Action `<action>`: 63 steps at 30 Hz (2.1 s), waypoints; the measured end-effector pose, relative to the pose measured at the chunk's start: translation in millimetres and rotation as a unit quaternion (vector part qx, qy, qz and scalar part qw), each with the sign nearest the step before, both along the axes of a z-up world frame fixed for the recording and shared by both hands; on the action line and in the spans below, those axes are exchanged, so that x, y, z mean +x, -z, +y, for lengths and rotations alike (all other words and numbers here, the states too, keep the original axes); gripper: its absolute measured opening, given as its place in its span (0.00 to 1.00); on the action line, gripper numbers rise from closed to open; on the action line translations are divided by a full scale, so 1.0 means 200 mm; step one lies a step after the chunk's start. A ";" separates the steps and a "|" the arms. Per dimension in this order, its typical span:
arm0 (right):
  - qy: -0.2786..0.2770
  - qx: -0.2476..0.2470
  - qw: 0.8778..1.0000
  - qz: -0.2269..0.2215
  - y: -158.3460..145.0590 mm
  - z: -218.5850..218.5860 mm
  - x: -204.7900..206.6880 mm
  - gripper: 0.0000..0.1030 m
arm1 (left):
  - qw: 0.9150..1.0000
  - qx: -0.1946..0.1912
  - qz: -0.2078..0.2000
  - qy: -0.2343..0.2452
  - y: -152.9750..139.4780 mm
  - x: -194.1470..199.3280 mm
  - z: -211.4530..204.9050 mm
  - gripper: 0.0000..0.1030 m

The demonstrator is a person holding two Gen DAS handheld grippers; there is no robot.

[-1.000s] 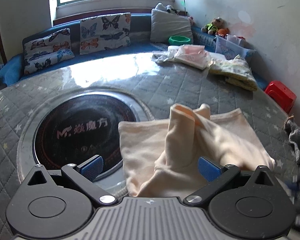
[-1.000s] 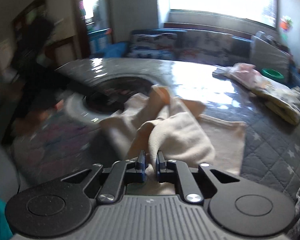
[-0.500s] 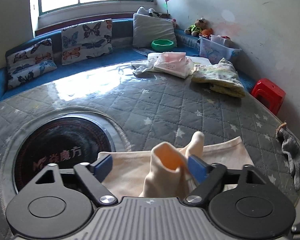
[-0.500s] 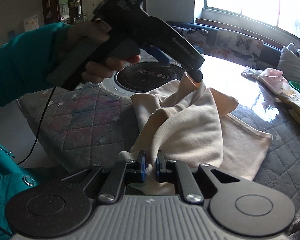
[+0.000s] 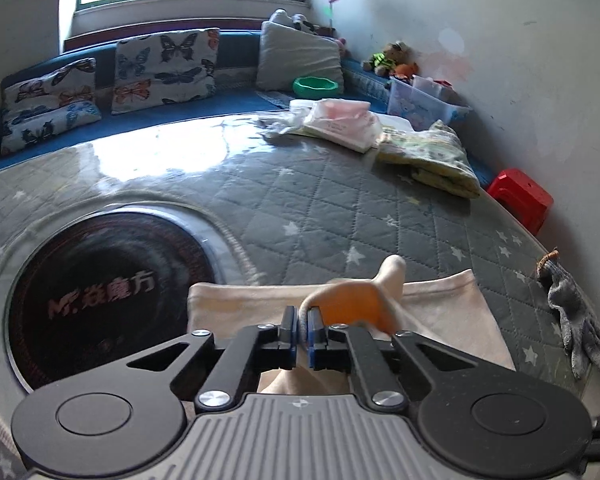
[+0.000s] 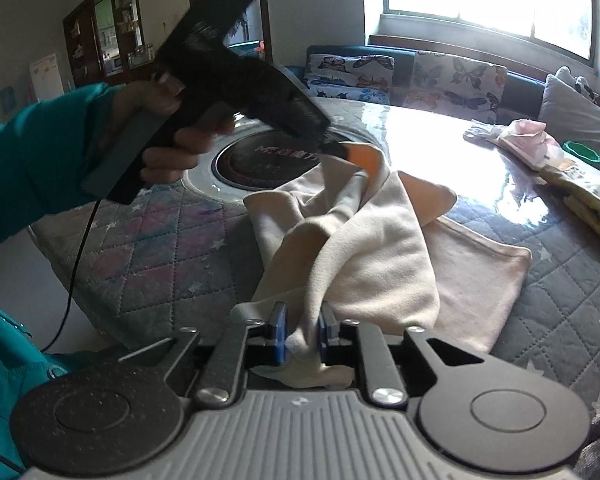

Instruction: Fold clothes

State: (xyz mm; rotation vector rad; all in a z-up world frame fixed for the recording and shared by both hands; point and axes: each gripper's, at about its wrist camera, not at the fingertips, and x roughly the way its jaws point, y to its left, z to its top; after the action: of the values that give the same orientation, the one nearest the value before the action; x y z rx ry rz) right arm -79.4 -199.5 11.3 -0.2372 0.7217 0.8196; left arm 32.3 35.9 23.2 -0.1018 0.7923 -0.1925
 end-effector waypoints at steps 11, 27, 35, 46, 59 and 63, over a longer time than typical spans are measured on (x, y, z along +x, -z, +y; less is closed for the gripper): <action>0.043 0.028 0.999 -0.018 -0.12 -0.03 0.07 0.40 | 0.999 -0.006 -0.023 -0.024 -0.07 -0.32 0.20 0.03; 0.175 0.078 0.981 0.043 0.00 0.05 0.60 0.38 | 0.999 0.019 -0.034 -0.012 -0.12 -0.10 0.10 0.51; 0.193 0.119 0.970 0.091 0.07 0.03 0.74 0.37 | 0.999 -0.032 0.028 0.016 0.02 0.25 0.01 0.55; 0.186 0.138 0.965 0.120 0.14 0.03 0.75 0.10 | 0.997 -0.048 0.038 0.056 0.09 0.16 0.03 0.05; 0.147 0.150 0.972 0.103 0.02 0.12 0.63 0.27 | 0.999 -0.034 -0.005 0.025 0.00 -0.31 0.17 0.04; 0.112 0.153 0.975 0.113 0.00 0.20 0.60 0.34 | 0.999 -0.034 0.006 0.018 0.07 -0.46 0.18 0.04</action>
State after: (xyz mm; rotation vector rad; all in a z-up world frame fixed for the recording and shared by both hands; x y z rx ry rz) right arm 40.4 -158.9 12.3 0.2150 0.8063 0.7363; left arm -60.4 72.5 9.7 -0.1523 0.8003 -0.2535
